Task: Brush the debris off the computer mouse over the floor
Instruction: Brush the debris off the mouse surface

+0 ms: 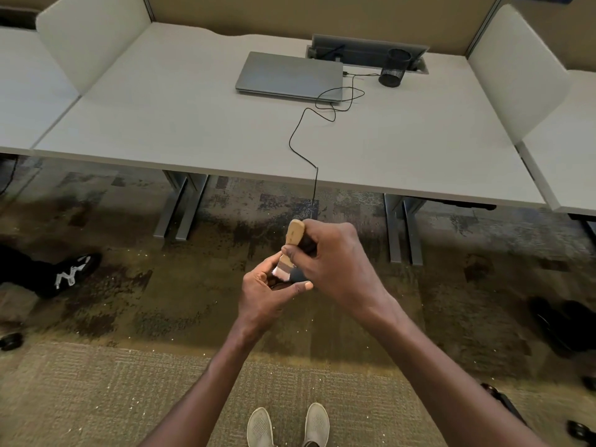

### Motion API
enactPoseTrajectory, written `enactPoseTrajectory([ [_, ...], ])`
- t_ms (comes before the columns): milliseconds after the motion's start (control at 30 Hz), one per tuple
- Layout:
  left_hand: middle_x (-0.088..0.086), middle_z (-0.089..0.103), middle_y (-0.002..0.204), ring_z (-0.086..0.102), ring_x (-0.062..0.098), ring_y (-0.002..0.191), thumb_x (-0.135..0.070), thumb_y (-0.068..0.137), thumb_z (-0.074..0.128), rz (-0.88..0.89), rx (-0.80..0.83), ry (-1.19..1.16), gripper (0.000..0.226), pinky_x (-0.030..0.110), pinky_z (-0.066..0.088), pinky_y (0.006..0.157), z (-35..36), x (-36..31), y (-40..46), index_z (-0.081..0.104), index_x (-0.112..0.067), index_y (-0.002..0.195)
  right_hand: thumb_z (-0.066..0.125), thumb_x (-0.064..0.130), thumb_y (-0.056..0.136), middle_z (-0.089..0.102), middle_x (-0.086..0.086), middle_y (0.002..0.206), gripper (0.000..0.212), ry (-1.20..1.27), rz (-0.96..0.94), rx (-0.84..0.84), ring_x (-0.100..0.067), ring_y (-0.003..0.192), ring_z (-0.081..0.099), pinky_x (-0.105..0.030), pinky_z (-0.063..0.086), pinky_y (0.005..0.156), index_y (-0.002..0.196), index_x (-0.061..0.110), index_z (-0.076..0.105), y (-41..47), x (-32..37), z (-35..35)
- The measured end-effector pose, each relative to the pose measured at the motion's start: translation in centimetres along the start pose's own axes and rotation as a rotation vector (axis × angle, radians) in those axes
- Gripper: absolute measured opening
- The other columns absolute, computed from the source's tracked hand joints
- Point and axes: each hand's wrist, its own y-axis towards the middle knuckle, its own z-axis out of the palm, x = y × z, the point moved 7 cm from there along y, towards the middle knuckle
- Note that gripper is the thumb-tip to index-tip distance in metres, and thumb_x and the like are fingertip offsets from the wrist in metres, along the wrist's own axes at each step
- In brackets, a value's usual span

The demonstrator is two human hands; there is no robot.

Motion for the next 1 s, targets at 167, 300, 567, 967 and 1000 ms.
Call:
enactPoseTrajectory([
  [167,0.005,0.076,0.085,0.075,0.026,0.087,-0.015,0.067,0.092,0.013,0.029,-0.047,0.062,0.047,0.061,0.087,0.5,-0.4,-0.1,0.066,0.001,0.121,0.071,0.019,0.092,0.068,-0.001,0.072,0.013,-0.05,0.006,-0.024,-0.012,0.061,0.063,-0.03,0.056,0.058,0.086,0.007,0.069,0.7,-0.1,0.3],
  [300,0.004,0.079,0.108,0.075,0.017,0.103,-0.003,0.063,0.091,0.014,0.02,-0.067,0.077,0.03,0.06,0.089,0.7,-0.5,0.1,0.061,-0.005,0.134,0.07,0.017,0.092,0.065,0.003,0.067,0.014,-0.068,0.043,-0.079,-0.008,0.056,0.06,-0.02,0.049,0.053,0.082,0.009,0.066,1.2,-0.8,-0.7],
  [567,0.0,0.076,0.11,0.074,0.011,0.104,0.008,0.065,0.089,0.015,0.014,-0.084,0.075,0.024,0.06,0.086,1.0,-1.0,0.4,0.061,-0.015,0.13,0.072,0.021,0.092,0.067,0.003,0.07,0.013,-0.07,0.065,-0.158,-0.006,0.058,0.06,-0.014,0.048,0.053,0.087,0.01,0.07,1.9,-0.9,-2.6],
  [967,-0.019,0.079,0.099,0.075,0.005,0.099,0.006,0.063,0.091,0.017,0.039,-0.053,0.077,0.017,0.058,0.081,1.5,-1.3,0.2,0.06,-0.02,0.128,0.072,0.023,0.092,0.066,0.002,0.065,0.019,-0.151,0.171,-0.166,-0.01,0.056,0.063,-0.025,0.056,0.054,0.078,0.011,0.067,3.2,-2.8,-1.5],
  [1000,-0.018,0.078,0.098,0.075,0.005,0.099,0.006,0.062,0.091,0.018,0.031,-0.052,0.079,0.017,0.058,0.081,1.4,-1.1,0.2,0.06,-0.019,0.13,0.072,0.023,0.092,0.067,0.002,0.064,0.019,-0.169,0.182,-0.178,-0.011,0.056,0.064,-0.029,0.056,0.054,0.077,0.011,0.067,3.3,-3.1,-1.8],
])
